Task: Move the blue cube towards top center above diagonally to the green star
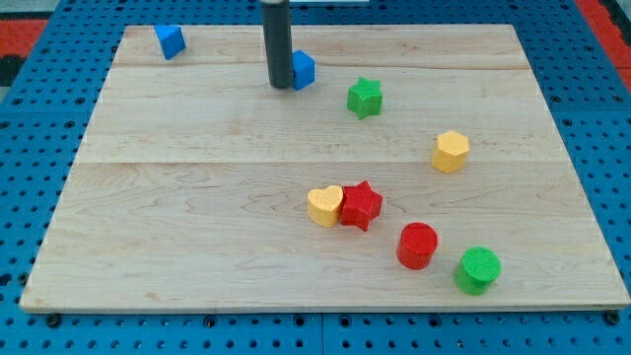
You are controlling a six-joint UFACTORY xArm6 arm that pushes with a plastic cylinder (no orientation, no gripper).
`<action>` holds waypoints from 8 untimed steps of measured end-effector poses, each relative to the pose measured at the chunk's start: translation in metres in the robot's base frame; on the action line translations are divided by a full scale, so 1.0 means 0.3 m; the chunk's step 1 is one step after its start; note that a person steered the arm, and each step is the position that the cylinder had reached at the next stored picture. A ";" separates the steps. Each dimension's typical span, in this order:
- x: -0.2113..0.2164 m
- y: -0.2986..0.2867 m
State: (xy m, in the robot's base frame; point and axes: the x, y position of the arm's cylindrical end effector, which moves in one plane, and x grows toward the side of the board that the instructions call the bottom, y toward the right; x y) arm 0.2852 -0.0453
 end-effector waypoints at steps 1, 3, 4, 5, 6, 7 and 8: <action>-0.122 0.055; -0.048 0.186; -0.054 0.327; -0.149 0.391; -0.245 0.289; -0.245 0.264; -0.247 0.389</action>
State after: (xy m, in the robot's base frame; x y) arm 0.2111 0.0714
